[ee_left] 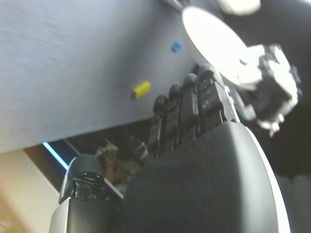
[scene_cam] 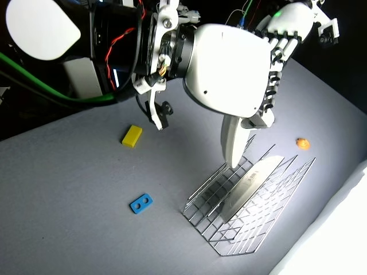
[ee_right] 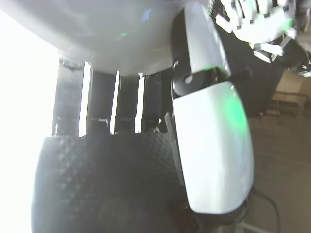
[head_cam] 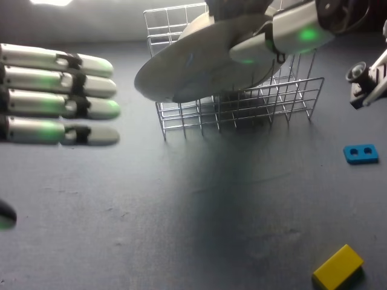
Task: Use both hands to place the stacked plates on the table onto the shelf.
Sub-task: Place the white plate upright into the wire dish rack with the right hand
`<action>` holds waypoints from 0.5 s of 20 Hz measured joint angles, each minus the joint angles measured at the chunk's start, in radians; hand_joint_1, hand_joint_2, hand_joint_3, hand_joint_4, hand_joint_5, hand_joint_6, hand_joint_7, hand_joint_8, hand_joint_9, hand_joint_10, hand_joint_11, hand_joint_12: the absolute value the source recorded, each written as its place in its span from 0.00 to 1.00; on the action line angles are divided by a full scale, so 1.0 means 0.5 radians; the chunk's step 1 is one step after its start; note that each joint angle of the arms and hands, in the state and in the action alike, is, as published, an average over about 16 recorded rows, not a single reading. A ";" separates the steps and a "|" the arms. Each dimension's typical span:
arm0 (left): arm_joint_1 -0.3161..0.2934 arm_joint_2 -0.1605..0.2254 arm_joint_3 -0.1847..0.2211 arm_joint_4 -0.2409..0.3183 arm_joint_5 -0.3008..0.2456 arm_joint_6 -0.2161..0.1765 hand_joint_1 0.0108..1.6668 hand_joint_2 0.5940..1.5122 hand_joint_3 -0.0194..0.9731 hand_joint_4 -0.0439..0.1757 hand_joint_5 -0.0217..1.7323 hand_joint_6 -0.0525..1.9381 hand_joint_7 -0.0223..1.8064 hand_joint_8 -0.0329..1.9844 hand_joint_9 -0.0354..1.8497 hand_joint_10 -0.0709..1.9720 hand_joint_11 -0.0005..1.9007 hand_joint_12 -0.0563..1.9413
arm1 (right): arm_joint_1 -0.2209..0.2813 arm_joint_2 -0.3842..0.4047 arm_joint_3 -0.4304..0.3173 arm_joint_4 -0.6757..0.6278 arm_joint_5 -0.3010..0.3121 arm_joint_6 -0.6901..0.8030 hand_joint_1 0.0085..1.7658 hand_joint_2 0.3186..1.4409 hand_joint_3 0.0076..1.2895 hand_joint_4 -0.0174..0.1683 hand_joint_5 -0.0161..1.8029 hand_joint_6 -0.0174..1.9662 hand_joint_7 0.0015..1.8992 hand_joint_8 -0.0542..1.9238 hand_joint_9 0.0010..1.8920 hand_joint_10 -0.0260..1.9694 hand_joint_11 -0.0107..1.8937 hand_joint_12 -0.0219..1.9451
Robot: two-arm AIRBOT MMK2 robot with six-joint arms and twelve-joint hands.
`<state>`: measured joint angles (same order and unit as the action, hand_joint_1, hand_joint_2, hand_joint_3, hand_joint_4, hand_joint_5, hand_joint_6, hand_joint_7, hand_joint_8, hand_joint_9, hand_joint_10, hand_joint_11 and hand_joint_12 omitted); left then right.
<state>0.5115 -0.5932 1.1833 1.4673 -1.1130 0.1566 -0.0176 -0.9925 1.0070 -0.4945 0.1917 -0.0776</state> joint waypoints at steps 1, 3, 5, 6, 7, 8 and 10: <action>-0.019 0.003 -0.013 0.013 -0.033 -0.001 0.01 0.66 0.03 0.23 0.07 0.03 0.05 0.02 0.03 0.04 0.01 0.03 | -0.005 -0.002 0.006 0.007 -0.003 0.001 0.67 0.67 0.00 0.06 0.48 0.55 0.52 0.56 0.63 0.03 0.40 0.56; -0.053 0.008 -0.035 0.031 -0.089 -0.003 0.01 0.66 0.02 0.23 0.07 0.03 0.05 0.02 0.03 0.04 0.01 0.03 | -0.015 -0.006 0.019 0.028 -0.010 0.001 0.67 0.68 0.00 0.06 0.48 0.55 0.52 0.56 0.64 0.03 0.40 0.56; -0.075 0.011 -0.053 0.039 -0.138 -0.005 0.01 0.66 0.02 0.23 0.06 0.03 0.04 0.02 0.03 0.04 0.01 0.03 | -0.026 -0.013 0.037 0.063 -0.023 -0.003 0.67 0.68 0.00 0.06 0.48 0.55 0.51 0.56 0.63 0.03 0.40 0.56; -0.080 0.013 -0.060 0.041 -0.163 -0.006 0.01 0.66 0.02 0.23 0.06 0.03 0.04 0.02 0.03 0.04 0.01 0.03 | -0.030 -0.018 0.047 0.084 -0.033 -0.004 0.67 0.68 0.00 0.06 0.48 0.55 0.51 0.57 0.63 0.03 0.40 0.56; -0.082 0.014 -0.067 0.042 -0.187 -0.007 0.01 0.66 0.02 0.23 0.06 0.03 0.04 0.02 0.03 0.04 0.01 0.03 | -0.033 -0.023 0.058 0.107 -0.045 -0.006 0.68 0.69 0.00 0.07 0.48 0.55 0.51 0.57 0.63 0.03 0.40 0.56; -0.082 0.016 -0.073 0.043 -0.210 -0.008 0.01 0.66 0.02 0.23 0.06 0.03 0.04 0.02 0.03 0.04 0.01 0.03 | -0.036 -0.028 0.070 0.130 -0.059 -0.007 0.68 0.69 0.00 0.07 0.48 0.54 0.51 0.57 0.64 0.03 0.40 0.55; -0.081 0.019 -0.082 0.045 -0.247 -0.010 0.01 0.66 0.02 0.23 0.07 0.03 0.05 0.02 0.03 0.04 0.01 0.03 | -0.039 -0.041 0.096 0.176 -0.092 -0.009 0.68 0.69 0.00 0.07 0.48 0.54 0.51 0.56 0.64 0.03 0.40 0.55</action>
<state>0.4708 -0.5838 1.1423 1.4896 -1.2364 0.1515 -0.0372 -1.0132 1.0552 -0.4064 0.1457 -0.0823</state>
